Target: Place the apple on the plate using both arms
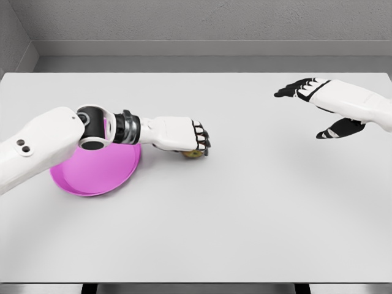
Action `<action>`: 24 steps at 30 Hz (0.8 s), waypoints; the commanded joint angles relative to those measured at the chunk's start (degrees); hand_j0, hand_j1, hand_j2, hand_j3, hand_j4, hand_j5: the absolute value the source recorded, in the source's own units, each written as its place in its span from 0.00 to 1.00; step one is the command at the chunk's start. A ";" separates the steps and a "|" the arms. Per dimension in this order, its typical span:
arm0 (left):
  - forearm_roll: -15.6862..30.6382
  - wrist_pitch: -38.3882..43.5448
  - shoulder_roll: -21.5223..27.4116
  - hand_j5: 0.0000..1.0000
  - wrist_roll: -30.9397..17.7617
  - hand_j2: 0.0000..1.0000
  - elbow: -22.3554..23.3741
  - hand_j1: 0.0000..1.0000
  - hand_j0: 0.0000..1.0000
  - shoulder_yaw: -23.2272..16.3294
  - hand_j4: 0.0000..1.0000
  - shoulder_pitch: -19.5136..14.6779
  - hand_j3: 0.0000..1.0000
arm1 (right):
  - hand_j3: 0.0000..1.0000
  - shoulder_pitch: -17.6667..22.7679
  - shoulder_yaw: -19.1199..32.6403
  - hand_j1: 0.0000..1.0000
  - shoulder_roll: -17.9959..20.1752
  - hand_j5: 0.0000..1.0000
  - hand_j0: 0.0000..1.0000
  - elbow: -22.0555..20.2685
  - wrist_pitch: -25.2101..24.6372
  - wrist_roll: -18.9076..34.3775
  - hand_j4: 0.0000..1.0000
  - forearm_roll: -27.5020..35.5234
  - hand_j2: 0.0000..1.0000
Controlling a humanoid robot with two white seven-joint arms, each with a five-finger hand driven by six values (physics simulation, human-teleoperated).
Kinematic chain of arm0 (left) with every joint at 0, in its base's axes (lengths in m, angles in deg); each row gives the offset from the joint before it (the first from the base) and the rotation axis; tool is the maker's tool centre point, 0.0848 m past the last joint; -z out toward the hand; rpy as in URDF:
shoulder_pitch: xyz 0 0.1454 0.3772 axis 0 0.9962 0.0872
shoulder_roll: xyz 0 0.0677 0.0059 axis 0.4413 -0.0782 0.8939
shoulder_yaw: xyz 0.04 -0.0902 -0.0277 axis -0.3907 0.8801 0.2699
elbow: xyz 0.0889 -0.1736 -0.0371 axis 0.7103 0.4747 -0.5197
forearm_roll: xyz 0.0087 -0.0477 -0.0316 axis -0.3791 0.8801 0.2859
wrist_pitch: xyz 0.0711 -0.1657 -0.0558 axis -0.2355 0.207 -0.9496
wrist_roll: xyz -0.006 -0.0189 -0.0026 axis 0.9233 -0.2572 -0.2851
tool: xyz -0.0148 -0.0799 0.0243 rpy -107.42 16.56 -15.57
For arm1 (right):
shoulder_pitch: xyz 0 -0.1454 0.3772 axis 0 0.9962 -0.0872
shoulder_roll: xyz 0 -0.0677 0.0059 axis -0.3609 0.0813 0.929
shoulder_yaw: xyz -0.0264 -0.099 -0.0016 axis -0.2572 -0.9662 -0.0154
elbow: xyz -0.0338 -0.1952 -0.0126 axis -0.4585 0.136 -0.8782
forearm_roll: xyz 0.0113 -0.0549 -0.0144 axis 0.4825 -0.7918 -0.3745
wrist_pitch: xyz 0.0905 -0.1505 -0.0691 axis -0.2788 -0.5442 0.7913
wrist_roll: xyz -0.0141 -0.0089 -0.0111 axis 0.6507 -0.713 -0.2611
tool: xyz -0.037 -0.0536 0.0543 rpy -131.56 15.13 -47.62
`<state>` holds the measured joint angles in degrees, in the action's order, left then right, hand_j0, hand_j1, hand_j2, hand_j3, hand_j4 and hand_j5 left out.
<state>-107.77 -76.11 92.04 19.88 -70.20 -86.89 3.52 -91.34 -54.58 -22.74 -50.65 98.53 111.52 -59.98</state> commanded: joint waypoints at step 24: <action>4.92 -0.03 3.70 0.21 -0.44 0.21 2.01 0.21 0.21 16.01 0.21 3.60 0.21 | 1.00 -0.09 -0.19 1.00 -0.02 1.00 1.00 -0.01 -0.11 -0.03 1.00 0.27 1.00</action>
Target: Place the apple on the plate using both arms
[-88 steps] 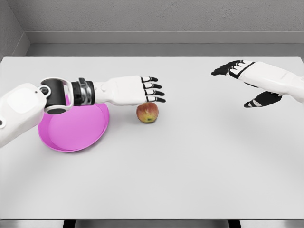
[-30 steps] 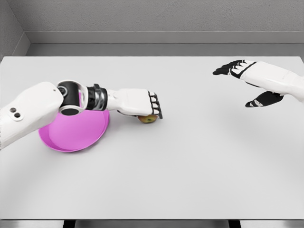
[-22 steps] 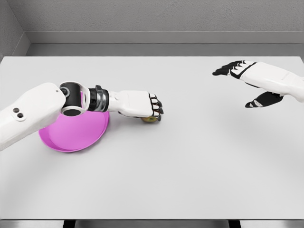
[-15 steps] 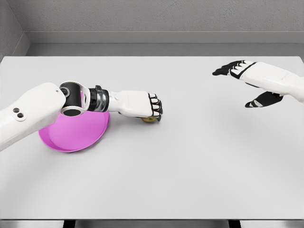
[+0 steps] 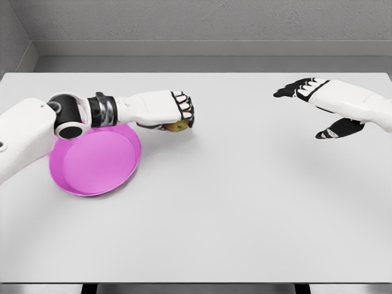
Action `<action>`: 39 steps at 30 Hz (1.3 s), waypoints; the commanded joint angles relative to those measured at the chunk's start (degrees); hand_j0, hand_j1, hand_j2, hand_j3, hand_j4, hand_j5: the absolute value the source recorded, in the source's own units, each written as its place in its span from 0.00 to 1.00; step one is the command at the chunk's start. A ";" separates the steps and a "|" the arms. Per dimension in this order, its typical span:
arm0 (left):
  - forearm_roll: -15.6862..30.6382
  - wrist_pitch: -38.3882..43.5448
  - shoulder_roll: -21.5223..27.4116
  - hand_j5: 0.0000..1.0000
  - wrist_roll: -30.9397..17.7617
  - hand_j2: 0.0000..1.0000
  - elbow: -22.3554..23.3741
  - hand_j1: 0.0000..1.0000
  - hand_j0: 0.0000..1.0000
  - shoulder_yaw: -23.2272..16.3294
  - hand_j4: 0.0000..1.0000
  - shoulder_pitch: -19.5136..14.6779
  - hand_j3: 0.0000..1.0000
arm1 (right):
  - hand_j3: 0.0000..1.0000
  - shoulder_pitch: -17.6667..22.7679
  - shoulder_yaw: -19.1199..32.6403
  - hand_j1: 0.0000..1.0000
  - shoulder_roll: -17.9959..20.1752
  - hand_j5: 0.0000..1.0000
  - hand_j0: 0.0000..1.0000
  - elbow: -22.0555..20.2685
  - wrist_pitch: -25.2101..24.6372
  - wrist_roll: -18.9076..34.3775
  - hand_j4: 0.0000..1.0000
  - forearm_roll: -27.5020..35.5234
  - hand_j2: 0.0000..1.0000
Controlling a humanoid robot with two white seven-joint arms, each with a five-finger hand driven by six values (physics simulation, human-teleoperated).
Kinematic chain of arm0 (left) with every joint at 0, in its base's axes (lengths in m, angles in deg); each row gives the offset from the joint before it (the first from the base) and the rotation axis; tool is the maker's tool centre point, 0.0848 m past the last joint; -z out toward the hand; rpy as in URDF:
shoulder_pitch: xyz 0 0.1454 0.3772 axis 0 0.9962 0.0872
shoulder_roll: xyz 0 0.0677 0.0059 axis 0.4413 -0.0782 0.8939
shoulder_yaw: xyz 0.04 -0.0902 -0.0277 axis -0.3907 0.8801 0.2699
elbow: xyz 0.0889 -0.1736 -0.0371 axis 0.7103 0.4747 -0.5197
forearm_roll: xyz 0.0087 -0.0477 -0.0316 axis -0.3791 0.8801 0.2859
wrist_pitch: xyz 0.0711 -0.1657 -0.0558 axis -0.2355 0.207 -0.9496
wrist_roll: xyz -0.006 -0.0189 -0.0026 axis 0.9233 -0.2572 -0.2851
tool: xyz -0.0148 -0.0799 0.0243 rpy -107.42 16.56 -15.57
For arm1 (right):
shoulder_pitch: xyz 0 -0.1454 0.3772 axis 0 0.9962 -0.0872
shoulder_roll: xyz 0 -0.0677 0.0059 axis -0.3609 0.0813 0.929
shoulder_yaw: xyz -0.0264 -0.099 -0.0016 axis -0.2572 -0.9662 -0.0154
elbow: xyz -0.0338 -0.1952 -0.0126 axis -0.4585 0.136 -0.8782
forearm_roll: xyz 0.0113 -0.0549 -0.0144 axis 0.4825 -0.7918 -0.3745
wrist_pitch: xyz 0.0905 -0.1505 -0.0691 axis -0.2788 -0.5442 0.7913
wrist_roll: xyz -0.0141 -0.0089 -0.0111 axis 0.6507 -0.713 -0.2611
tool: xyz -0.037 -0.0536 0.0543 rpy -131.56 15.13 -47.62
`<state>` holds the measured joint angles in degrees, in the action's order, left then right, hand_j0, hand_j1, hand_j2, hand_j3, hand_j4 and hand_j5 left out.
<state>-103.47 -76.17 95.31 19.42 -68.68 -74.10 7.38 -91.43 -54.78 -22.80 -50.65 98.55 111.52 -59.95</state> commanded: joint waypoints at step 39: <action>5.81 0.03 26.71 1.00 -0.68 1.00 -18.50 1.00 1.00 8.49 1.00 14.50 1.00 | 1.00 0.09 0.09 1.00 -0.04 1.00 1.00 -0.01 -0.13 -0.03 1.00 0.25 1.00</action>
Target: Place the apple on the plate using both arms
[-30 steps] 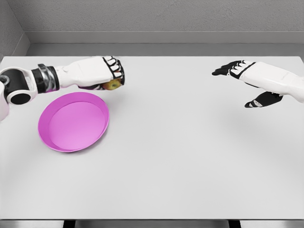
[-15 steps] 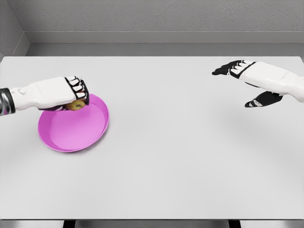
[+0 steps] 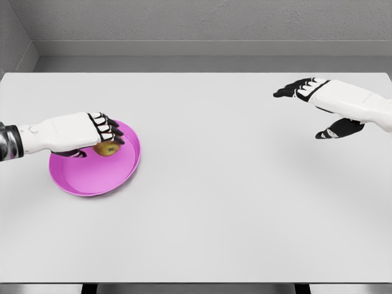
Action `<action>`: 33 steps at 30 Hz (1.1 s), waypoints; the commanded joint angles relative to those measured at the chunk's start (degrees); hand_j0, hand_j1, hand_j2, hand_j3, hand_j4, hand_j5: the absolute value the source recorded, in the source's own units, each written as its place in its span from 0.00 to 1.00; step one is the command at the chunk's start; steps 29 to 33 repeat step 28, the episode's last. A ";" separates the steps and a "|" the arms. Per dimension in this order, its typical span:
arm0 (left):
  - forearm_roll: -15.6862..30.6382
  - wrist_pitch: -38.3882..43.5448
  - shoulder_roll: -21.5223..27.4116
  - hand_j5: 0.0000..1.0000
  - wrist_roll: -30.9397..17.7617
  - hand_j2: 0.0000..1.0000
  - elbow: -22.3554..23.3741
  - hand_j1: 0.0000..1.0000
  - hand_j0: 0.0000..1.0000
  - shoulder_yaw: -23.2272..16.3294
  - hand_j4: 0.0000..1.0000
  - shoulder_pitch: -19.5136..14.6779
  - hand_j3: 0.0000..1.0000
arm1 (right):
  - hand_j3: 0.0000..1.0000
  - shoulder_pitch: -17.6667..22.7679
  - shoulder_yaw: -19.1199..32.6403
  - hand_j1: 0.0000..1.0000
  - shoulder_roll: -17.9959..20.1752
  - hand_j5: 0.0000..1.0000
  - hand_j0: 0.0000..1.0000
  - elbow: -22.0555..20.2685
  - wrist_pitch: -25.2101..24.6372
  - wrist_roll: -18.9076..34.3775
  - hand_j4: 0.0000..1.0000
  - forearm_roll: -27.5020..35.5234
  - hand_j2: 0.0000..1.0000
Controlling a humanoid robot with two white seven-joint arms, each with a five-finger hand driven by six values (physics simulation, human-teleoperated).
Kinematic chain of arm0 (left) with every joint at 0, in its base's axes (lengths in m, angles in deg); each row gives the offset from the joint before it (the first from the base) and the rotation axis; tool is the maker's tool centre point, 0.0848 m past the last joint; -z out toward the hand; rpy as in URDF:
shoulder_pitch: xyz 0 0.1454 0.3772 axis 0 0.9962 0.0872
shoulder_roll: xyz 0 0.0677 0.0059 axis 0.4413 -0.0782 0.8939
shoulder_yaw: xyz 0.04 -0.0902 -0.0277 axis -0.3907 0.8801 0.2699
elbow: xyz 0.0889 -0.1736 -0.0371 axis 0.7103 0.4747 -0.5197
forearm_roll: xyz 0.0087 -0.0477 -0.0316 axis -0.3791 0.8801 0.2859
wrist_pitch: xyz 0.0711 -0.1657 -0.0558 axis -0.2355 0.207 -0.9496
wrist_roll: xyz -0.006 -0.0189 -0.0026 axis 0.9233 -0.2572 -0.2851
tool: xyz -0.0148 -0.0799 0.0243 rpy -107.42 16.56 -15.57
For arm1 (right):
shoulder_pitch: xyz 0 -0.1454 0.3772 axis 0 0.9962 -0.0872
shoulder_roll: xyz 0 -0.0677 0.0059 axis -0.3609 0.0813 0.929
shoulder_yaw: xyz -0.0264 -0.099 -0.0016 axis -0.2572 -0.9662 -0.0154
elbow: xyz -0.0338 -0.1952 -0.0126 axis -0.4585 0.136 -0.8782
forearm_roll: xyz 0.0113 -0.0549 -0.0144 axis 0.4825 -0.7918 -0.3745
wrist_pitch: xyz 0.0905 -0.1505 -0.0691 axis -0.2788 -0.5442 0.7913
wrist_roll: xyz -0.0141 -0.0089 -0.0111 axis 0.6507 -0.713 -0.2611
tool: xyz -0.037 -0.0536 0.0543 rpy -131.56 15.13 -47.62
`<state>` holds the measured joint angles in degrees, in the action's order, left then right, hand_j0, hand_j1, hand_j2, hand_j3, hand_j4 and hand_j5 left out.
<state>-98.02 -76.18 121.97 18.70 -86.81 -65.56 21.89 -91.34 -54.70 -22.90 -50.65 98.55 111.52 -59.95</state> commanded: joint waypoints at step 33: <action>13.02 0.04 0.22 1.00 0.13 1.00 4.12 1.00 1.00 8.31 1.00 -0.26 1.00 | 1.00 0.00 0.11 1.00 0.32 1.00 1.00 -0.02 -0.04 -0.03 1.00 0.25 1.00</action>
